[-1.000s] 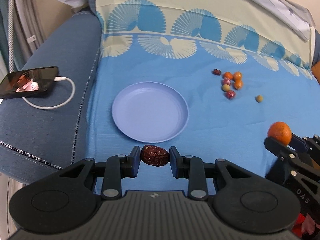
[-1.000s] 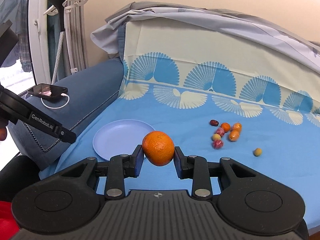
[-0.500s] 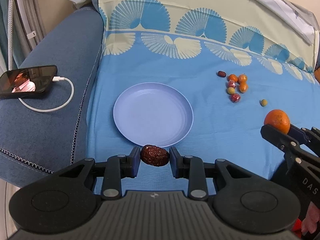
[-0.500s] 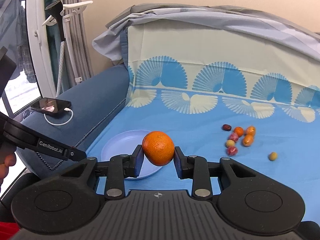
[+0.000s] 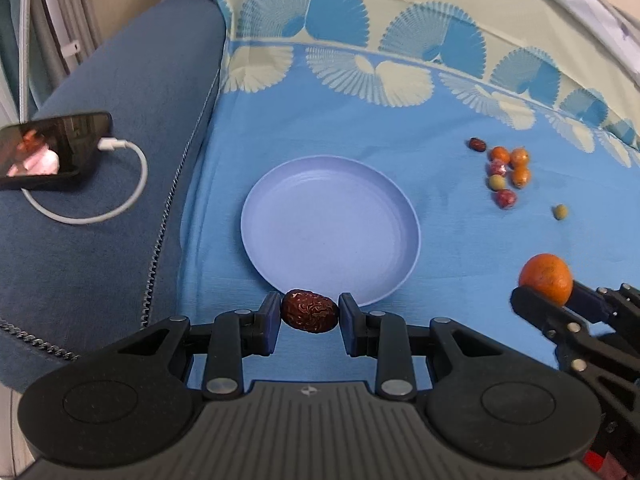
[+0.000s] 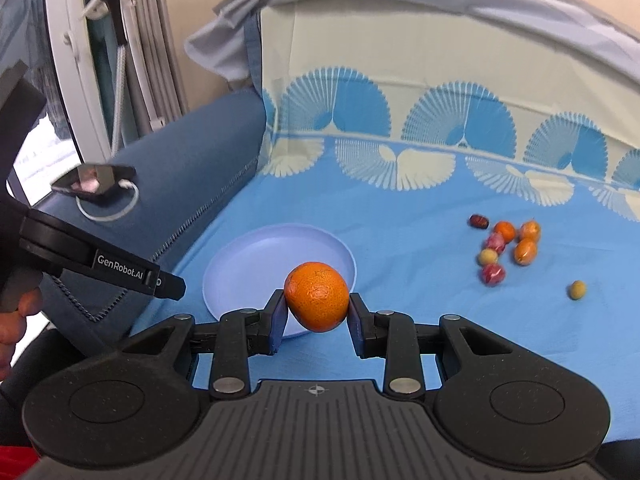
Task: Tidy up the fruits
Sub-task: 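Carry the date and mandarin over the lavender plate with both tools, then open both tools to drop the date and mandarin onto the plate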
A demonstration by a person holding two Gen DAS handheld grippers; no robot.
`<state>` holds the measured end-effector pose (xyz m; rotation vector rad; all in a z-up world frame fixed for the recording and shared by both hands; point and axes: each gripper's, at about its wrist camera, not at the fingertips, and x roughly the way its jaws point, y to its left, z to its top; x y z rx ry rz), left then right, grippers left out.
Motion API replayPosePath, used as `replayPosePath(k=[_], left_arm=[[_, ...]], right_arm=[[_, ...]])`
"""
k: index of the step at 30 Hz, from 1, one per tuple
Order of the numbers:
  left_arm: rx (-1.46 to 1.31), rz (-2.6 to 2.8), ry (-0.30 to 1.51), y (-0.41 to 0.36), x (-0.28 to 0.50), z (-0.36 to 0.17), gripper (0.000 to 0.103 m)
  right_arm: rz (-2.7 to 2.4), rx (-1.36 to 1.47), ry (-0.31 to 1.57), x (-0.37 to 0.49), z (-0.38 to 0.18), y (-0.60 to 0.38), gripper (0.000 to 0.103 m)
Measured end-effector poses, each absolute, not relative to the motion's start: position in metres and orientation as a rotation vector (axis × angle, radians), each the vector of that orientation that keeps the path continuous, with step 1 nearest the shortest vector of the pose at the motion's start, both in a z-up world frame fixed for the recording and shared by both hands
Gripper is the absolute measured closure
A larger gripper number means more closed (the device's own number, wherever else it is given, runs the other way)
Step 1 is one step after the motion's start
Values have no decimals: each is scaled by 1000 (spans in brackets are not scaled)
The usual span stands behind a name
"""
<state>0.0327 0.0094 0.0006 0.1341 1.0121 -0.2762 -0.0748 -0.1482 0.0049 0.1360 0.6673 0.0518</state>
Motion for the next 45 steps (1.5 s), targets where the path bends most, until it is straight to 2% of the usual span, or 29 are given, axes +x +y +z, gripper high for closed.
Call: replayPosePath(k=[6, 18, 22, 24, 25, 26, 27, 28, 29, 33, 38, 42, 45], left_arm=[[151, -263, 1015, 5, 57, -23, 69], [162, -219, 1145, -9, 125, -91, 69], [181, -214, 1129, -8, 132, -100, 68], [182, -223, 1113, -8, 131, -99, 53], [160, -228, 1098, -7, 130, -96, 33], [140, -235, 1082, -5, 128, -92, 25], [130, -236, 1064, -4, 124, -87, 19], [128, -232, 1058, -2, 121, -82, 0], [128, -232, 1053, -1, 117, -77, 0], [139, -238, 1039, 7, 86, -57, 0], [142, -199, 1032, 19, 28, -37, 0], [155, -227, 1077, 22, -13, -31, 0], [195, -240, 1047, 19, -27, -20, 0]], right_arm=[[70, 101, 735, -39, -18, -139, 69], [105, -1, 850, 40, -67, -119, 69], [118, -23, 863, 57, -76, -117, 67], [138, -18, 883, 62, -79, -117, 64], [134, -25, 893, 63, -79, -117, 51], [112, -37, 891, 60, -77, -117, 39], [78, -49, 878, 57, -73, -118, 32], [59, -58, 864, 50, -67, -121, 18], [59, -55, 847, 42, -62, -124, 12], [61, -65, 813, -3, -38, -128, 10], [44, -25, 772, -67, -9, -125, 1], [6, 29, 778, -104, 2, -134, 1], [-72, 74, 717, -128, 16, -150, 1]])
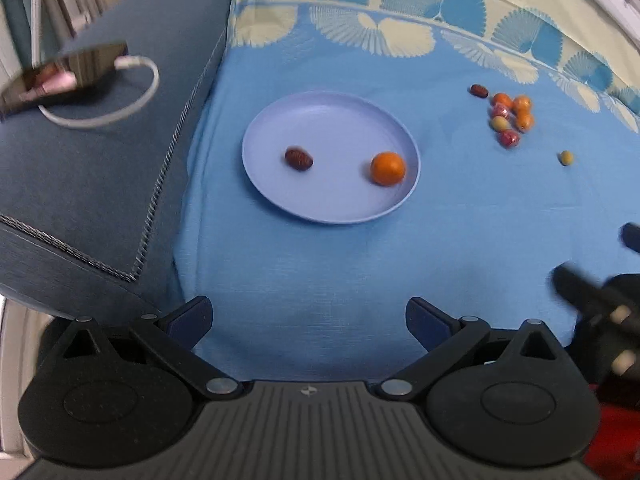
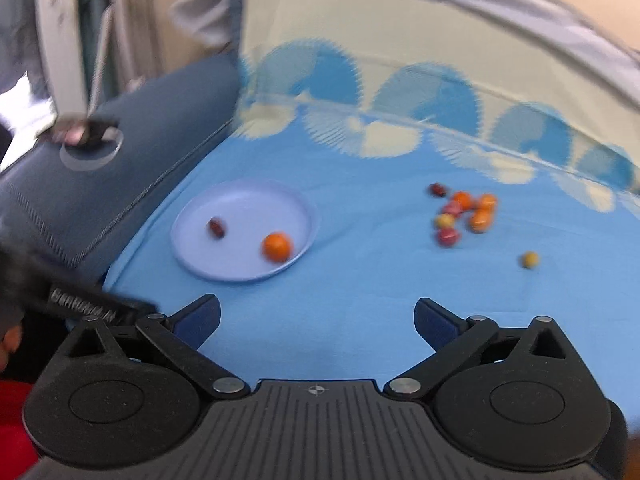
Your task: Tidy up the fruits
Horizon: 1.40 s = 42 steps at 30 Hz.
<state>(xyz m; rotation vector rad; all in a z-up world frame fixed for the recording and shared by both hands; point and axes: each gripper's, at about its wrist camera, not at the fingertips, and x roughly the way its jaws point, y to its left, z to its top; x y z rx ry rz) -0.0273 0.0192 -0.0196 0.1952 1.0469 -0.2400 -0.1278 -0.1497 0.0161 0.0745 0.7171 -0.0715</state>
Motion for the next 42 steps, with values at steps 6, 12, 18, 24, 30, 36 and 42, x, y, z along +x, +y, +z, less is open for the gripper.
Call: replayPosePath(k=[6, 12, 18, 24, 30, 36, 42], left_arm=[[225, -263, 919, 8, -57, 11, 0], [260, -265, 869, 3, -75, 23, 0], [265, -273, 857, 2, -75, 25, 0], [278, -289, 865, 1, -76, 22, 0], [277, -292, 867, 4, -75, 20, 0], [289, -305, 870, 1, -75, 18, 0], [296, -305, 875, -1, -74, 16, 0]], right_arm=[[-81, 76, 637, -155, 31, -152, 1], [-64, 30, 592, -167, 38, -144, 1], [-97, 54, 593, -171, 39, -147, 1], [-92, 52, 608, -169, 35, -144, 1], [-90, 67, 637, -165, 30, -146, 1], [-86, 72, 653, -161, 26, -147, 1], [-79, 71, 652, -159, 25, -146, 1]])
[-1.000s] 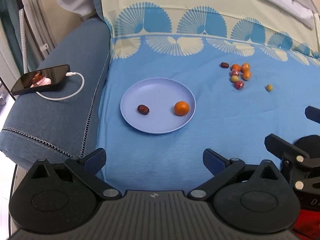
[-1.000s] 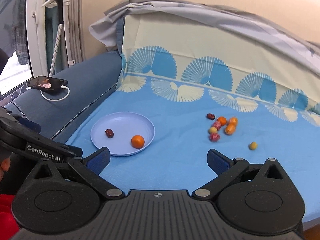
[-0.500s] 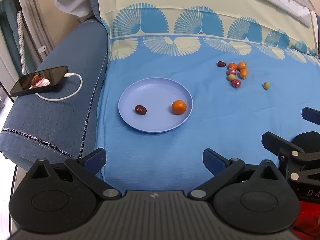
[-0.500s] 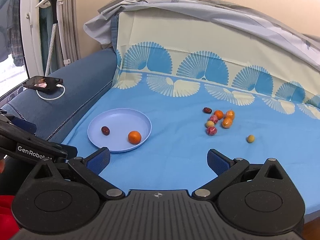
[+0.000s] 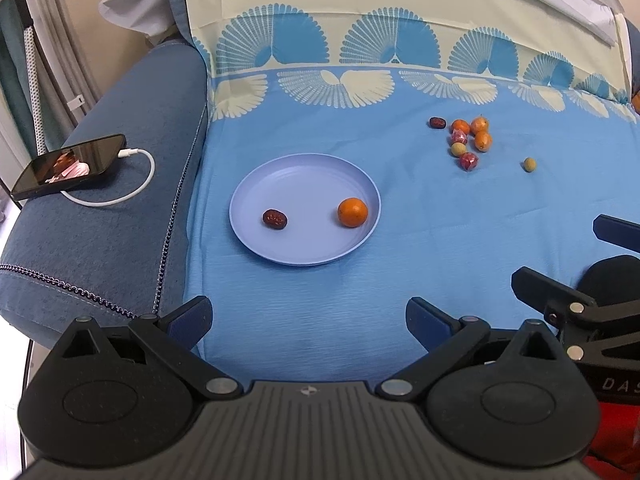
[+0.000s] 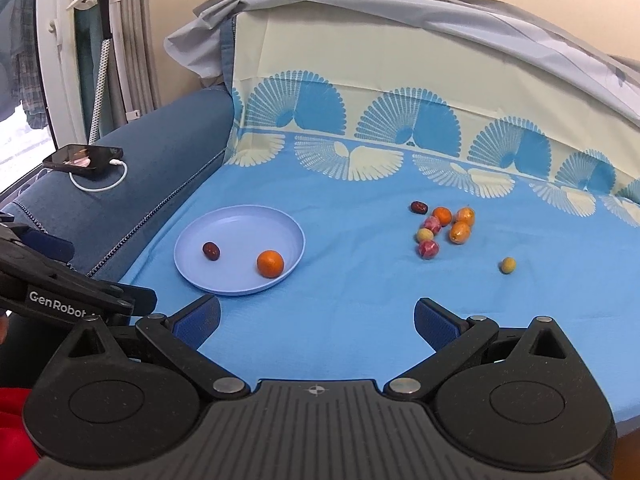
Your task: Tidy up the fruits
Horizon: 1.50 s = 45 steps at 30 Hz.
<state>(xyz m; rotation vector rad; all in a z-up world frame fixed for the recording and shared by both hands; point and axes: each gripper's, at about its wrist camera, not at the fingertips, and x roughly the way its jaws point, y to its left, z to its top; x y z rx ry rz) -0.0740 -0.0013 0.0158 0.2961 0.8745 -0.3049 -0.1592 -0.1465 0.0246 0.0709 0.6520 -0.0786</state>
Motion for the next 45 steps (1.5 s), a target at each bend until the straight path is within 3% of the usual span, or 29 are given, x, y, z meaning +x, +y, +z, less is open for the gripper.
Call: replayPosePath(k=[22, 45], left_arm=[[337, -269, 940, -13, -51, -2, 0], [282, -278, 1009, -100, 27, 7, 0]], right_arm=[[-119, 194, 711, -143, 2, -172, 1], [-397, 242, 616, -123, -16, -267, 1]])
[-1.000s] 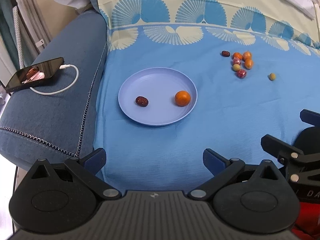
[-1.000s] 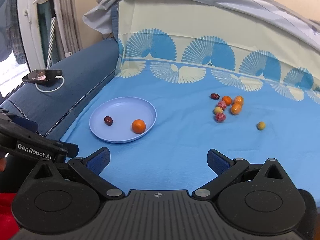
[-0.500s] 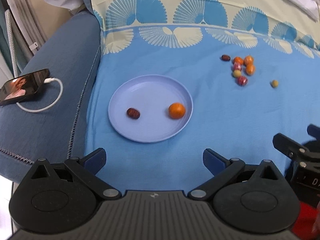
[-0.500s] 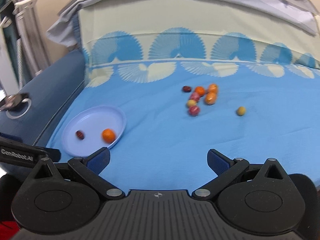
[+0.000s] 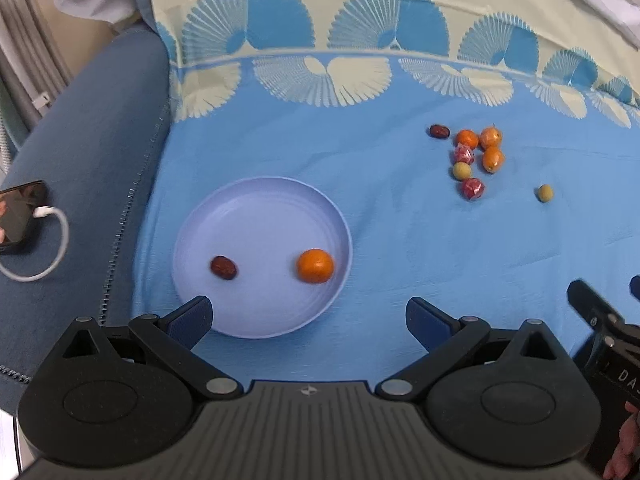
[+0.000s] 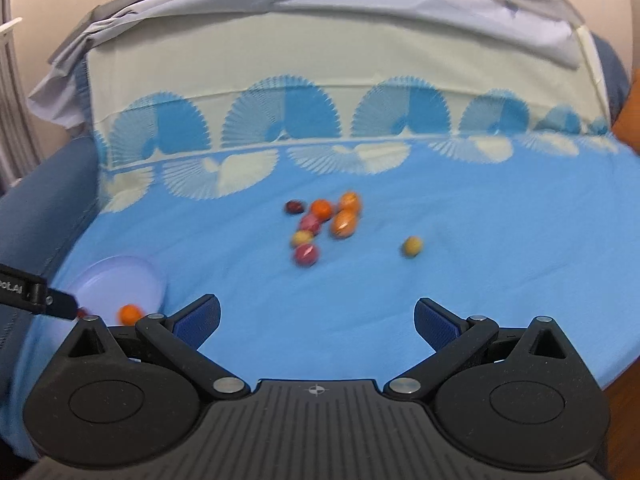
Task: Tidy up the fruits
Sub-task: 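Grasp a small yellow fruit with the left tool while the right tool grasps another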
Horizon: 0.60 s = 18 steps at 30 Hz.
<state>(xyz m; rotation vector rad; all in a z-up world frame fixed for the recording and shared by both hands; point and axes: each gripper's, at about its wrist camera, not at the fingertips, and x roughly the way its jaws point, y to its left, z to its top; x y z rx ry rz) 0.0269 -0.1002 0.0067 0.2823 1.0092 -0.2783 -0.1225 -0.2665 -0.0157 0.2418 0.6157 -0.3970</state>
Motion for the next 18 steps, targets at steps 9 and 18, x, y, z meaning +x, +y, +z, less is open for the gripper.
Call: replayPosePath(k=[9, 18], left_arm=[[268, -350, 1053, -180, 88, -9, 0], [340, -527, 1131, -288, 160, -62, 0]], right_arm=[[-647, 286, 602, -75, -55, -346, 1], [-711, 311, 638, -15, -113, -402, 1]])
